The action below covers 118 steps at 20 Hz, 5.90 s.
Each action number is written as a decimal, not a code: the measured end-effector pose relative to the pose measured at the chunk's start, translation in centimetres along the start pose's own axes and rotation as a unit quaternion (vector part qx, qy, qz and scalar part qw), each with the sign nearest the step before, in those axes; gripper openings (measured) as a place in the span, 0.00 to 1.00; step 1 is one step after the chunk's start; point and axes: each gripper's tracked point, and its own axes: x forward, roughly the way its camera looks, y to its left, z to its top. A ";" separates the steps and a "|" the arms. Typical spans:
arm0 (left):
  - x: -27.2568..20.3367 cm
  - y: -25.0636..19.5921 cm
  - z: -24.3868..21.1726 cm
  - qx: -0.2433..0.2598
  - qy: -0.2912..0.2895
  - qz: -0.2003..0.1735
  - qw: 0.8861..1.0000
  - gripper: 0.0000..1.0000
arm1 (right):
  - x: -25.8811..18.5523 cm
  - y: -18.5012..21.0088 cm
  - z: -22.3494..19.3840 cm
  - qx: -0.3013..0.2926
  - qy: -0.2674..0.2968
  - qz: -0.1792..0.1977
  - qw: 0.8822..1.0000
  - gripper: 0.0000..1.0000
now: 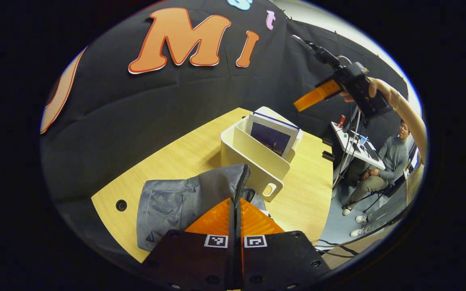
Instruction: Open the schoolbag, grab two books from the bookshelf and put them into the schoolbag.
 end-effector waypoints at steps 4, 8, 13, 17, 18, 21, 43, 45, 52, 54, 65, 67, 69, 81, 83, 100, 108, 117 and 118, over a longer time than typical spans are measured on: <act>-0.1 0.2 -0.1 -0.004 0.002 0.006 1.000 0.00 | 3.1 0.0 0.5 -0.040 0.044 -0.007 0.998 0.99; -0.2 0.5 -0.2 -0.007 0.004 0.010 1.000 0.00 | 6.1 0.6 0.9 -0.043 0.078 -0.004 0.996 0.99; -0.3 0.6 -0.3 -0.012 0.007 0.016 1.000 0.00 | 8.9 1.1 0.1 -0.066 0.123 -0.005 0.990 0.99; -0.6 0.6 -0.7 -0.019 0.010 0.019 1.000 0.00 | 10.4 2.2 -0.8 -0.077 0.145 0.004 0.986 0.99; -0.7 0.8 -0.8 -0.020 0.010 0.021 1.000 0.00 | 10.8 2.2 -1.2 -0.079 0.150 0.002 0.986 0.98; -0.8 0.8 -0.9 -0.027 0.008 0.024 0.999 0.00 | 11.8 1.8 -1.5 -0.078 0.154 -0.011 0.985 0.78; -0.6 0.5 -1.0 -0.036 0.013 0.028 0.999 0.01 | -5.0 0.3 1.3 -0.016 0.043 0.011 0.999 0.33; -0.5 0.5 -1.1 -0.037 0.013 0.028 0.999 0.01 | -7.2 0.0 0.3 -0.005 0.031 0.016 0.999 0.33; -0.7 1.0 -0.7 -0.027 0.017 0.035 0.999 0.00 | -12.3 2.0 -5.2 0.075 -0.007 0.098 0.992 0.33; -0.6 0.9 -0.7 -0.027 0.018 0.035 0.999 0.01 | -13.0 3.6 -7.0 0.110 -0.018 0.140 0.984 0.33; -0.6 1.7 0.0 -0.022 0.020 0.054 0.998 0.00 | -6.3 12.8 -13.8 0.326 -0.018 0.289 0.900 0.31; -0.6 1.6 0.0 -0.022 0.022 0.055 0.998 0.00 | -4.0 14.1 -14.2 0.356 -0.024 0.293 0.887 0.31; -0.8 1.5 0.2 -0.017 0.022 0.056 0.998 0.01 | -2.4 15.9 -15.0 0.387 -0.029 0.300 0.871 0.31; -1.0 0.7 1.1 0.024 0.029 0.070 0.997 0.00 | 5.5 21.9 -15.9 0.511 -0.081 0.329 0.790 0.31; -0.9 0.3 0.8 0.033 0.032 0.070 0.996 0.00 | 5.7 22.5 -15.8 0.521 -0.094 0.336 0.779 0.31; 0.1 -3.1 1.0 0.022 0.025 0.027 0.999 0.05 | 10.1 28.8 -14.3 0.532 -0.062 0.325 0.780 0.35; 1.2 -3.0 0.4 -0.021 0.021 0.007 1.000 0.00 | 7.4 25.8 -16.2 0.490 -0.020 0.294 0.820 0.75; 2.5 -4.2 -1.2 -0.044 0.030 0.064 0.997 0.00 | 6.4 15.1 -17.3 0.420 -0.013 0.243 0.874 0.98; 2.6 -4.4 -1.4 -0.048 0.031 0.080 0.995 0.00 | 6.7 13.9 -17.5 0.412 -0.010 0.240 0.879 0.98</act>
